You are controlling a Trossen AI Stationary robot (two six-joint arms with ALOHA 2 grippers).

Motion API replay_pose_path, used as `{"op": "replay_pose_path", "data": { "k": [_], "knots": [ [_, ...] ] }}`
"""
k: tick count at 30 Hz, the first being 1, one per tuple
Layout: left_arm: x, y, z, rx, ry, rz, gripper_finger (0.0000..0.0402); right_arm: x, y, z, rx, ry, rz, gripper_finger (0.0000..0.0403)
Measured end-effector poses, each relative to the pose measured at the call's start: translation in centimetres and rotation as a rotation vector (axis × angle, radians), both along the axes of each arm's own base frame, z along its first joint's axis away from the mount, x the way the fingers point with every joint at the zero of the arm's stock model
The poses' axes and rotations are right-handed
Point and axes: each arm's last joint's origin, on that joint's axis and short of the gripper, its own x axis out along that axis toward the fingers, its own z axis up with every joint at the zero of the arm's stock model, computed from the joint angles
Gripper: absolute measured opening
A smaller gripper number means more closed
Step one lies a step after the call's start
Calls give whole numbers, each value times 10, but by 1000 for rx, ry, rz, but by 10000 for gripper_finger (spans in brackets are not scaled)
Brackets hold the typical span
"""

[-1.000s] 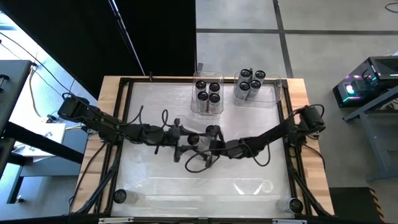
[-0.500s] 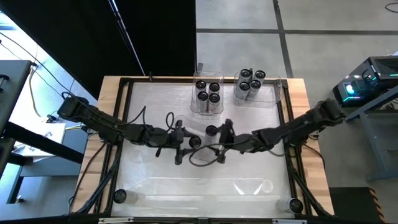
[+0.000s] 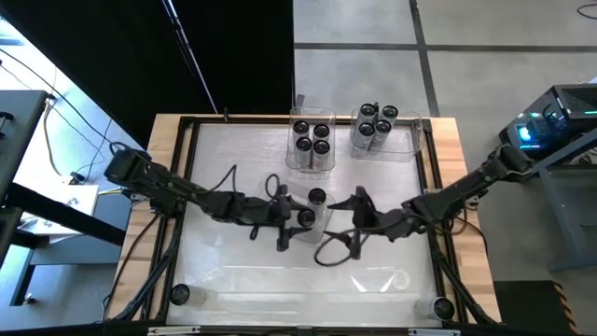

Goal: Sort soda cans
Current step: Adjust the cans in the bottom transparent bin

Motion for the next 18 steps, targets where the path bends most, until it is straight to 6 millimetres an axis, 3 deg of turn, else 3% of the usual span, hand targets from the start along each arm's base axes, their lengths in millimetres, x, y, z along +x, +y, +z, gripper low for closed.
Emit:
{"op": "replay_pose_path", "data": {
  "k": [7, 18],
  "knots": [
    [21, -3, -8, -7, 68, -50, 262, -2, 5, -2, -4, 0, -34, 317],
    [27, -2, -9, -63, 55, -82, 288, 5, -4, -10, 40, 28, -105, 317]
  ]
}}
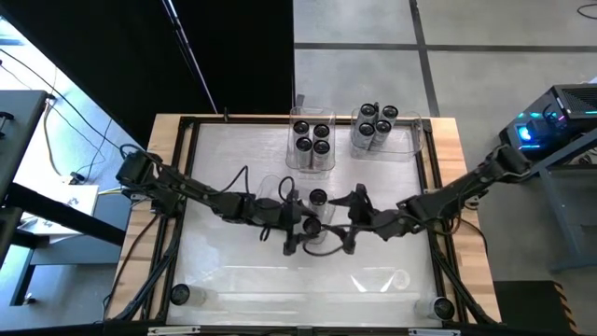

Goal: Sort soda cans
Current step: Adjust the cans in the bottom transparent bin

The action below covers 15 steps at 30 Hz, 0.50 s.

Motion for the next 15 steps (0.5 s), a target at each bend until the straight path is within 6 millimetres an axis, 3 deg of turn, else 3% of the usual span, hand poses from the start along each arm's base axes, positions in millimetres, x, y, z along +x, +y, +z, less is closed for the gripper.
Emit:
{"op": "replay_pose_path", "data": {
  "k": [8, 15],
  "knots": [
    [0, 6, 6, -34, -23, -59, 291, 18, -29, -10, -2, 54, -20, 317],
    [-21, 6, 41, 36, -49, -39, 292, 30, -68, -11, 58, 82, 97, 317]
  ]
}}
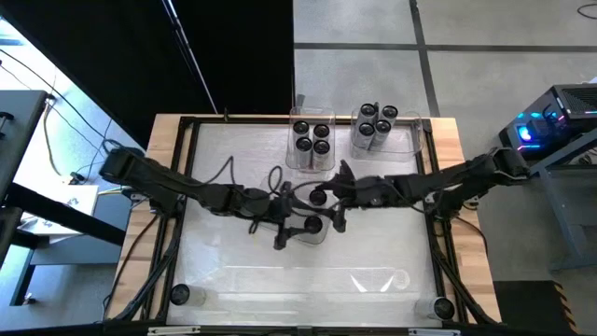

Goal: Sort soda cans
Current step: Adjust the cans in the bottom transparent bin

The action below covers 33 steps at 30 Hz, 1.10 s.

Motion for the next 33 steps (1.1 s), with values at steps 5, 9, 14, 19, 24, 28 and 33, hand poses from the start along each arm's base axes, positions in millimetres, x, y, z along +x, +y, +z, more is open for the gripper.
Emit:
{"op": "replay_pose_path", "data": {
  "k": [5, 9, 14, 19, 24, 28, 33],
  "knots": [
    [-27, 0, 29, 65, 12, 80, 292, 2, -25, -6, 21, 63, 119, 317],
    [-43, -2, 33, 109, 65, 140, 292, 5, -38, -16, 39, 123, 168, 317],
    [-51, -10, 32, 143, 103, 186, 291, 9, -45, -23, 12, 150, 174, 317],
    [-53, -14, 32, 148, 104, 182, 290, 13, -44, -35, -2, 197, 211, 317],
    [-54, -15, 31, 154, 107, 185, 289, 16, -42, -39, -53, 206, 214, 316],
    [-54, -15, 31, 159, 117, 186, 289, 16, -41, -39, -39, 202, 214, 299],
    [-54, -15, 31, 145, 116, 194, 289, 15, -41, -38, -25, 199, 211, 245]
  ]
}}
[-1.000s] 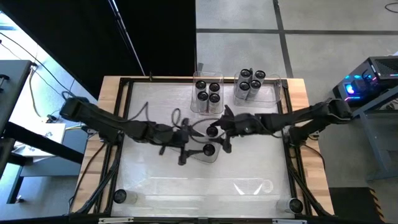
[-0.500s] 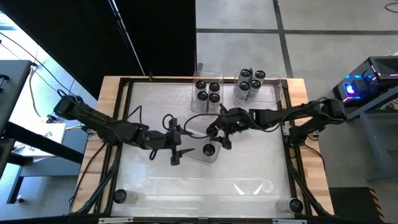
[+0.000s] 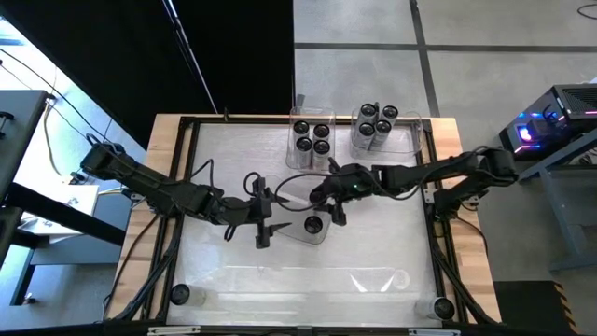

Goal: Sort soda cans
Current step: Adjust the cans in the bottom transparent bin, then put the white-yellow can into the bottom transparent bin

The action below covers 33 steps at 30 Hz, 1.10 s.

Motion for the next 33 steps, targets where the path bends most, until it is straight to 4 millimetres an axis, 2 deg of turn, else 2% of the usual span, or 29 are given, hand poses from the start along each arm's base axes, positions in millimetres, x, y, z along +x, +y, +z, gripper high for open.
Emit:
{"op": "replay_pose_path", "data": {
  "k": [8, 16, 24, 33],
  "knots": [
    [-1, 0, -1, 4, 11, 1, 289, -13, 2, 10, 56, 37, -52, 243],
    [-1, 0, -2, 4, 17, 3, 289, -17, 11, 8, 34, 81, -42, 244],
    [-2, -2, -2, 5, 19, 5, 289, -19, 10, 10, 60, 90, -31, 343],
    [-4, -5, 0, 32, 3, 44, 289, -37, 6, 45, -27, -65, -58, 353]
  ]
}}
